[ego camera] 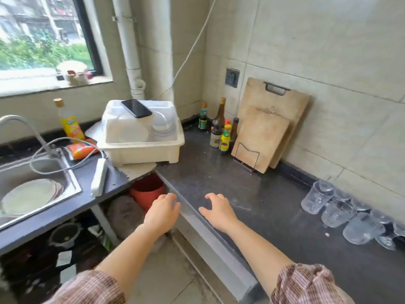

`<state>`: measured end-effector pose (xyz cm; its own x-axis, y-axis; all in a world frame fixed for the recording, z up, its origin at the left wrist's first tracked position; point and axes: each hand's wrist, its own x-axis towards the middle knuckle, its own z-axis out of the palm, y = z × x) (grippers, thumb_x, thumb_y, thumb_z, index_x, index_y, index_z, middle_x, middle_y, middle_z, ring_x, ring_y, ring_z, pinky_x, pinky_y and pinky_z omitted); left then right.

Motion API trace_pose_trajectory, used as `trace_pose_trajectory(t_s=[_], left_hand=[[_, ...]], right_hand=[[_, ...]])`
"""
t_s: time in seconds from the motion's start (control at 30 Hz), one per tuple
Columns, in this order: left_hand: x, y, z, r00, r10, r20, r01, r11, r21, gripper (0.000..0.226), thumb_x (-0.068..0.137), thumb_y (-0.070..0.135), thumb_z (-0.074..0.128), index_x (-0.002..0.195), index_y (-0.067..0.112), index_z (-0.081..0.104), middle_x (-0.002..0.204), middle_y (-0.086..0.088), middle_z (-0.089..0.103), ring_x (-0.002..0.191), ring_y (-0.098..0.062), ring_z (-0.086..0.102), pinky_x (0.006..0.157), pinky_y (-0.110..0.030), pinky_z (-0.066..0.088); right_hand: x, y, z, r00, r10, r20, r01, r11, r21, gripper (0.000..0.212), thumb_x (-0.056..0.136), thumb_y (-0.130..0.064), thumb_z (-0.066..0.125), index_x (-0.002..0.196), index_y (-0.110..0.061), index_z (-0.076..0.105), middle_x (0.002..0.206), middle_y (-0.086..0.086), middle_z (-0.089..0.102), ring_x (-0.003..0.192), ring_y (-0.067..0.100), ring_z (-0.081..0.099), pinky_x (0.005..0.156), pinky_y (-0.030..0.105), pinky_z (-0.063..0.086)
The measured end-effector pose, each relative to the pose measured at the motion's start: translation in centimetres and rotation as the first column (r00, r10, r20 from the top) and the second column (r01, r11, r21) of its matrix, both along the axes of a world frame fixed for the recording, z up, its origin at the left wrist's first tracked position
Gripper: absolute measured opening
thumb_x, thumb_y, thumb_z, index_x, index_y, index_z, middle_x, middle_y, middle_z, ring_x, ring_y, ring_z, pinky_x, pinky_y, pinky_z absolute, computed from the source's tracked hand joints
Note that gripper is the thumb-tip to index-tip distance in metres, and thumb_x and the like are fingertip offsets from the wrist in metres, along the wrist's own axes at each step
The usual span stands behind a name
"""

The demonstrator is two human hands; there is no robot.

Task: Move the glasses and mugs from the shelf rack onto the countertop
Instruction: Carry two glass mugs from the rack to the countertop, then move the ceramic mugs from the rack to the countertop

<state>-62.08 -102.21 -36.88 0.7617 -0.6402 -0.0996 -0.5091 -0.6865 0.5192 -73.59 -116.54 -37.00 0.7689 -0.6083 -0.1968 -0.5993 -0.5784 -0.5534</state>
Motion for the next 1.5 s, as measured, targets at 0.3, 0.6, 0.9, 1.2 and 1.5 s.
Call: trace_pose_trajectory(t_s=[0.3,0.6,0.9,1.2,1.5], left_hand=[[6.1,26.5,3.2,0.920,0.375,0.114,-0.382,0.923,0.051,0.046,0.095,0.036,0.043,0.135,0.014,0.044,0.136,-0.011,0.050,0.124,-0.030,0.047,0.101,-0.042,0.042],[11.9,45.9,5.4,0.746,0.639,0.190,-0.651,0.759,0.008,0.045,0.095,0.032,0.043,0.136,0.012,0.041,0.138,-0.013,0.046,0.127,-0.030,0.044,0.101,-0.042,0.038],[21.2,64.9,7.1,0.537,0.831,0.146,-0.841,0.541,0.015,0.046,0.094,0.032,0.041,0.136,0.014,0.041,0.139,-0.012,0.046,0.125,-0.031,0.045,0.100,-0.040,0.039],[29.1,79.3,8.8,0.330,0.940,0.090,-0.940,0.336,-0.062,0.046,0.095,0.038,0.038,0.137,0.019,0.040,0.140,-0.009,0.045,0.124,-0.028,0.045,0.098,-0.042,0.041],[40.2,93.5,8.4,0.358,0.933,0.044,-0.923,0.361,-0.132,0.044,0.095,0.037,0.041,0.134,0.018,0.045,0.137,-0.011,0.048,0.122,-0.030,0.049,0.101,-0.042,0.042]], right_hand=[[12.4,22.5,3.3,0.886,0.463,-0.020,-0.459,0.871,-0.172,0.055,0.089,-0.043,0.052,0.138,-0.018,0.042,0.136,0.009,0.045,0.128,0.029,0.039,0.103,0.044,0.038],[25.3,42.3,6.8,0.625,0.779,-0.048,-0.734,0.566,-0.376,0.056,0.091,-0.041,0.054,0.138,-0.013,0.042,0.136,0.011,0.046,0.126,0.030,0.042,0.102,0.041,0.037],[39.0,61.6,7.8,0.417,0.908,-0.032,-0.842,0.373,-0.390,0.059,0.090,-0.040,0.054,0.139,-0.013,0.038,0.137,0.011,0.044,0.128,0.030,0.039,0.101,0.044,0.039],[48.7,77.5,9.2,0.277,0.961,-0.003,-0.885,0.254,-0.390,0.055,0.090,-0.040,0.052,0.137,-0.015,0.040,0.131,0.008,0.047,0.123,0.030,0.042,0.096,0.044,0.039],[58.3,91.9,8.9,0.316,0.948,0.035,-0.882,0.308,-0.357,0.056,0.091,-0.039,0.053,0.140,-0.014,0.039,0.137,0.009,0.046,0.128,0.029,0.040,0.101,0.045,0.042]])
